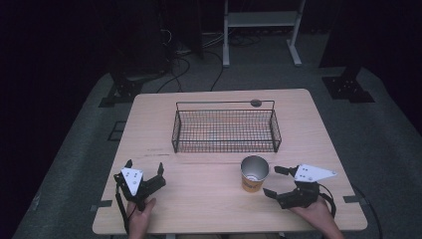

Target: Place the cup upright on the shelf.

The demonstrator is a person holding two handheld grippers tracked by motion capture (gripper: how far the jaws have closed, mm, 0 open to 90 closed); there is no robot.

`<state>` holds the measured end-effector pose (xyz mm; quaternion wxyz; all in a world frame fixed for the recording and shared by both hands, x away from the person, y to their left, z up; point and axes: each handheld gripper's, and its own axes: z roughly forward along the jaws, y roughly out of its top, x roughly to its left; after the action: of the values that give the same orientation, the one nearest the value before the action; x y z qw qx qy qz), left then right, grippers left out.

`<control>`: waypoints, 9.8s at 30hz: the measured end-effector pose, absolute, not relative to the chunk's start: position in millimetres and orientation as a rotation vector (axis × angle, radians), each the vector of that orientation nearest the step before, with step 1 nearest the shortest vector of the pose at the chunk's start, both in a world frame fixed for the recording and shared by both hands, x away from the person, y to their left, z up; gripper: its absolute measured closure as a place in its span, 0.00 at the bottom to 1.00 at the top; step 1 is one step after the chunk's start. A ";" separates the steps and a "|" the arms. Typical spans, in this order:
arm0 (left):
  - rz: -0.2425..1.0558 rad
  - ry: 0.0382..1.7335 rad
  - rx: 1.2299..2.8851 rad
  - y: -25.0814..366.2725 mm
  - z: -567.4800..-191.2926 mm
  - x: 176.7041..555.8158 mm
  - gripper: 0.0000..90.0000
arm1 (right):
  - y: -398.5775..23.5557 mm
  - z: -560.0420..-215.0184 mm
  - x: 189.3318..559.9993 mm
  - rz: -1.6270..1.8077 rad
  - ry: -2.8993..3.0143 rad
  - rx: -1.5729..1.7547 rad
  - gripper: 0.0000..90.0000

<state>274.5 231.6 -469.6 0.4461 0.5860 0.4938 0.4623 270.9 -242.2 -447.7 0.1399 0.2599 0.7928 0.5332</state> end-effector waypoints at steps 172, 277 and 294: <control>1.139 1.226 1.453 232.2 -469.4 275.2 0.00 | -183.6 -336.0 408.9 1.730 2.393 0.732 0.13; 1.126 1.226 1.447 233.8 -469.2 275.5 0.00 | -141.6 -407.2 527.7 1.542 2.530 0.792 0.13; 1.126 1.225 1.446 233.8 -469.3 275.4 0.00 | -138.5 -418.5 531.4 1.477 2.505 0.783 0.11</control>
<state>275.4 233.8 -469.3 0.4517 0.5852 0.4960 0.4556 531.4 -138.5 -418.5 0.0648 0.2593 0.8301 0.4895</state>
